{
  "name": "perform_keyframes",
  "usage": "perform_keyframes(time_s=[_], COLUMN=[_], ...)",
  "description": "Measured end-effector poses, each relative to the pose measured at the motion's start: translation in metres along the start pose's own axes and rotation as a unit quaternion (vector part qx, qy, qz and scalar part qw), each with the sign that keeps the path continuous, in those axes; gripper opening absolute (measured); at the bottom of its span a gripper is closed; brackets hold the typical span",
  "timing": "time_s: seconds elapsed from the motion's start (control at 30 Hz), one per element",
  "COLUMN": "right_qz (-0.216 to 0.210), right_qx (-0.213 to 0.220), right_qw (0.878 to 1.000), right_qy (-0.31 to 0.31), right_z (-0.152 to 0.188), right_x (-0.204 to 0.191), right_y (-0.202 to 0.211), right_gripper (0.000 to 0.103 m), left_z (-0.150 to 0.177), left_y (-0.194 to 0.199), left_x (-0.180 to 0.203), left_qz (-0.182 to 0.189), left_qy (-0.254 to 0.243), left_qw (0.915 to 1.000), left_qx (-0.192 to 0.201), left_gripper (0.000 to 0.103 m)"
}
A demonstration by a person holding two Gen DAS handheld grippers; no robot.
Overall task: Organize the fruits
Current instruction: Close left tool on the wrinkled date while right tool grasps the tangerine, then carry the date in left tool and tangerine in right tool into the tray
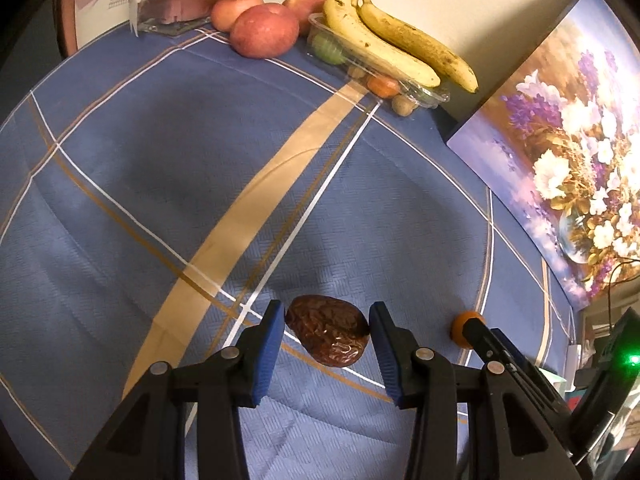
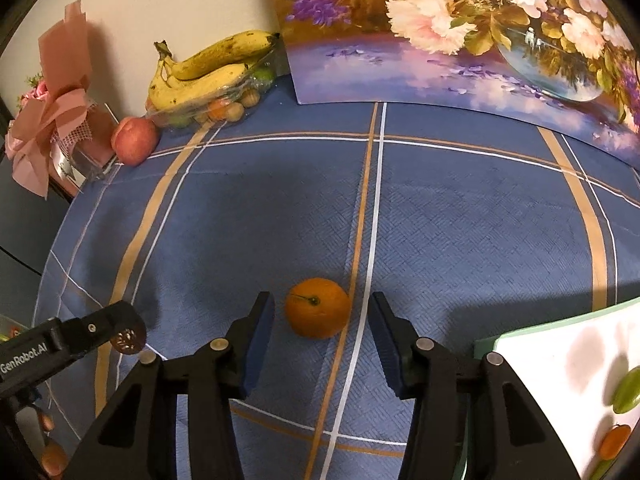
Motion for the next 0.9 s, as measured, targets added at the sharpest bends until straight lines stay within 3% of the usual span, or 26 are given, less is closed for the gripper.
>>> perform_keyframes(time_s=[0.27, 0.37, 0.9], right_qz=[0.006, 0.009, -0.002], right_qx=[-0.006, -0.004, 0.003], right_qw=[1.000, 1.000, 1.000], right_qy=[0.007, 0.011, -0.010], right_z=[0.003, 0.004, 0.002], right_x=[-0.003, -0.004, 0.002], right_y=[-0.009, -0.008, 0.018], right_gripper=[0.046, 0.039, 0.037], left_z=[0.002, 0.003, -0.002], left_y=[-0.001, -0.002, 0.023], left_x=[0.002, 0.003, 0.010], left_qz=[-0.002, -0.002, 0.008], left_qy=[-0.004, -0.006, -0.013], left_qw=[1.0000, 1.0000, 0.9996], left_qx=[-0.001, -0.002, 0.023], left_gripper=[0.046, 0.046, 0.046])
Point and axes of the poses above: each gripper's, at about its wrist camera, not at the fingertips, and y roughly against the way its jaws point, x to its right, z to its underside, the point moved 7 cm from there along -y, roughly the way its jaws point, and after that the axes turned 2 degrees about -y, right-handed, at the moved point
